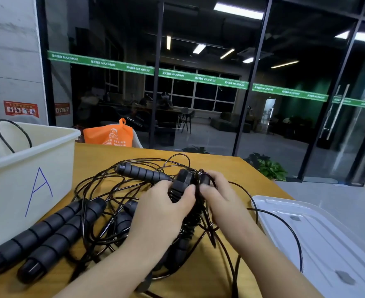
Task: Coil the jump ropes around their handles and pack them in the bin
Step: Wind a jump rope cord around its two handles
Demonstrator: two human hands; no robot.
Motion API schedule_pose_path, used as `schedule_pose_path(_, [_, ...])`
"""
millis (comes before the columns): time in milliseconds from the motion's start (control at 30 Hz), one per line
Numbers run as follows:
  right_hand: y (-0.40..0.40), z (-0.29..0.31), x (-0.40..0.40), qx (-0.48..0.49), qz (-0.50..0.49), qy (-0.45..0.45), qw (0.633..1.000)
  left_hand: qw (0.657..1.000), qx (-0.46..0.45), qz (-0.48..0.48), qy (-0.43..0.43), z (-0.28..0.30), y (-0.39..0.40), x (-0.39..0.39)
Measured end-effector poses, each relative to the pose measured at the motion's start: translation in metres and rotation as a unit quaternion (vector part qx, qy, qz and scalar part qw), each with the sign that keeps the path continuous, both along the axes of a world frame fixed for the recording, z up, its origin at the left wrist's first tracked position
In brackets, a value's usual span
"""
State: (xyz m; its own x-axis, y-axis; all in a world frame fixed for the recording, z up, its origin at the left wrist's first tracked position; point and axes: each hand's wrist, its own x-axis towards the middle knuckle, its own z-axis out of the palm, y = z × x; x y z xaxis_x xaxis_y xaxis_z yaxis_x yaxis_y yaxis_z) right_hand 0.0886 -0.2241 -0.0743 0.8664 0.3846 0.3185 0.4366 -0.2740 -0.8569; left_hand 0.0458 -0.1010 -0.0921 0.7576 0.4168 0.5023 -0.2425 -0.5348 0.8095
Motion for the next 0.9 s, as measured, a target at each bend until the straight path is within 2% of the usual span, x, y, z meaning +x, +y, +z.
schedule_pose_path(67, [-0.0014, 0.0012, 0.0014, 0.042, 0.018, 0.074, 0.996, 1.000, 0.006, -0.001, 0.001, -0.0002, 0.0003, -0.0011])
schedule_pose_path(167, [0.0001, -0.0027, 0.0016, 0.062, 0.033, 0.060, 0.996, 1.000, 0.019, -0.011, -0.002, -0.0002, 0.0010, -0.0027])
schedule_pose_path(333, [-0.0004, -0.0026, -0.0022, 0.210, 0.099, 0.099, 0.968, 0.998, 0.015, -0.060, -0.033, 0.0006, 0.0026, -0.0036])
schedule_pose_path(600, [0.0016, 0.0007, -0.0052, 0.218, 0.120, 0.011, 0.969, 0.992, -0.060, -0.108, -0.034, 0.0026, 0.0038, -0.0002])
schedule_pose_path(900, [0.0068, -0.0027, -0.0064, 0.186, 0.080, -0.014, 0.979, 0.991, -0.093, -0.092, 0.022, 0.0027, 0.0062, 0.0052])
